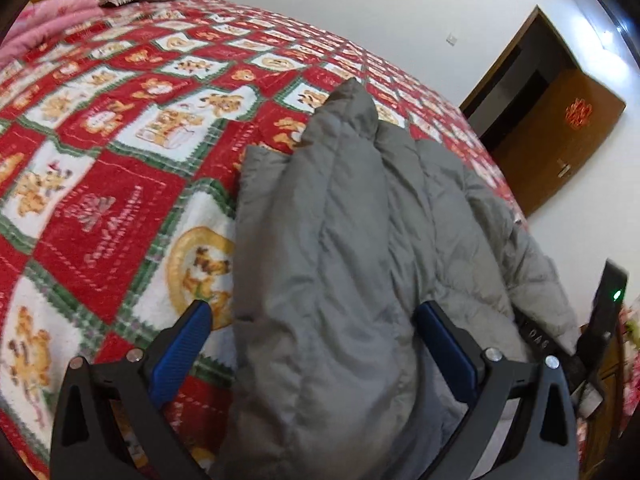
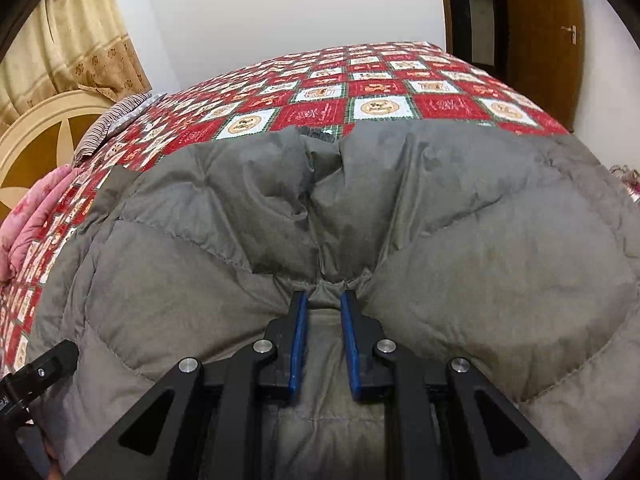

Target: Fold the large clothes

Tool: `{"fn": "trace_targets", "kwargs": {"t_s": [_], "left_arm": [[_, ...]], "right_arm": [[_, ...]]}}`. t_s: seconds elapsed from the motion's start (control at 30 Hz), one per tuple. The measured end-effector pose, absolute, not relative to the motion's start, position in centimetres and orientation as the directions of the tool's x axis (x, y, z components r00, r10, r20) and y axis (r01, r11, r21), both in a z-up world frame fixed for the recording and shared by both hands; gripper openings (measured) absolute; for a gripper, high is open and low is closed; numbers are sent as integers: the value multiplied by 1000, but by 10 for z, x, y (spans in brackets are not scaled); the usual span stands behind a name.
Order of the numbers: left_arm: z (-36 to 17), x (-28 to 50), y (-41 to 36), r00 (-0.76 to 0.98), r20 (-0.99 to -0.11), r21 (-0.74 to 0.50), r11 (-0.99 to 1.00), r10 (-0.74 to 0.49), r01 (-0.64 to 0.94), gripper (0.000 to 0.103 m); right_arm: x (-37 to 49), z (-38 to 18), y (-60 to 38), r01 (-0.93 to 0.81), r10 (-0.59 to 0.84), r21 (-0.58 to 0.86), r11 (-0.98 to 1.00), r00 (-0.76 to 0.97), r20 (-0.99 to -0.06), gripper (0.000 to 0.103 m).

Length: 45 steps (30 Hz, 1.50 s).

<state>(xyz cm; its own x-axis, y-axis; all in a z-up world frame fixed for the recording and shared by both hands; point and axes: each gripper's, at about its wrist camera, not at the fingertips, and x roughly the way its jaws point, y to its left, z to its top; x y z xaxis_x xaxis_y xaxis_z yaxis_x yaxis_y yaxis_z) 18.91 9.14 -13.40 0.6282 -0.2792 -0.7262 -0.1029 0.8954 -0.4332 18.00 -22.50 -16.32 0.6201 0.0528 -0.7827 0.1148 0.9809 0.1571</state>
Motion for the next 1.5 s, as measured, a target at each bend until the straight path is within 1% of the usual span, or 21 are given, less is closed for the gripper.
{"fn": "trace_targets", "kwargs": {"t_s": [0.07, 0.1, 0.13, 0.17, 0.2, 0.23, 0.33, 0.47, 0.53, 0.6, 0.67, 0.73, 0.77, 0.87, 0.9, 0.97, 1.03, 1.13, 1.23, 1.3, 1.5], "left_arm": [[-135, 190, 95, 633, -693, -506, 858, -345, -87, 103], [-135, 190, 93, 635, -673, -540, 838, -379, -73, 98], [-134, 190, 91, 634, -648, -576, 816, -422, -46, 70], [-135, 192, 86, 614, -629, -614, 789, -477, -18, 52], [-134, 194, 80, 595, -619, -640, 769, -514, -1, 40], [-131, 193, 77, 600, -614, -638, 770, -513, 6, 32], [-114, 192, 66, 616, -576, -648, 760, -537, 56, 22], [-77, 183, 59, 641, -458, -705, 690, -616, 160, 18], [-59, 178, 51, 635, -430, -702, 680, -642, 212, 17], [-41, 172, 43, 632, -417, -681, 684, -654, 259, 17], [-23, 162, 38, 637, -400, -649, 694, -659, 311, 17], [-4, 152, 35, 653, -409, -586, 732, -637, 347, 17], [4, 147, 32, 668, -426, -537, 765, -610, 356, 17], [9, 140, 28, 708, -502, -380, 862, -497, 335, 17], [7, 140, 27, 713, -533, -333, 888, -456, 319, 17], [1, 140, 27, 719, -565, -279, 914, -404, 294, 17], [3, 136, 29, 726, -556, -286, 914, -404, 289, 17], [11, 137, 21, 738, -546, -268, 918, -395, 293, 17], [9, 135, -3, 740, -561, -200, 928, -371, 314, 17], [1, 131, -25, 738, -577, -132, 931, -350, 340, 18], [-36, 120, -84, 711, -634, 19, 913, -304, 408, 18]], "right_arm": [[180, -164, -226, 113, 62, 168, 979, 623, -780, 17], [180, -165, -227, 112, 71, 180, 977, 624, -778, 17], [180, -165, -228, 113, 79, 189, 975, 624, -777, 17], [180, -166, -230, 113, 87, 200, 973, 625, -776, 17], [180, -166, -231, 114, 93, 208, 971, 625, -775, 17], [181, -166, -232, 114, 97, 214, 970, 625, -774, 17], [181, -167, -235, 116, 116, 239, 964, 624, -773, 17], [183, -167, -236, 132, 131, 265, 955, 616, -777, 17], [182, -168, -237, 153, 146, 297, 942, 611, -778, 17], [180, -168, -235, 194, 186, 370, 908, 607, -773, 17], [176, -172, -222, 215, 274, 481, 850, 599, -752, 17], [172, -176, -199, 206, 370, 578, 790, 592, -716, 17], [170, -181, -182, 192, 448, 652, 734, 585, -676, 17], [171, -195, -143, 154, 603, 780, 607, 550, -578, 15], [176, -197, -128, 134, 621, 779, 612, 529, -578, 15], [183, -193, -115, 93, 591, 716, 692, 498, -635, 14], [190, -185, -111, 40, 587, 665, 745, 435, -683, 14], [190, -169, -130, 13, 612, 664, 748, 372, -697, 14], [174, -144, -168, -28, 617, 667, 744, 411, -671, 14], [156, -125, -203, -36, 572, 631, 775, 467, -675, 14], [116, -107, -291, 66, 429, 564, 823, 578, -694, 15]]}}
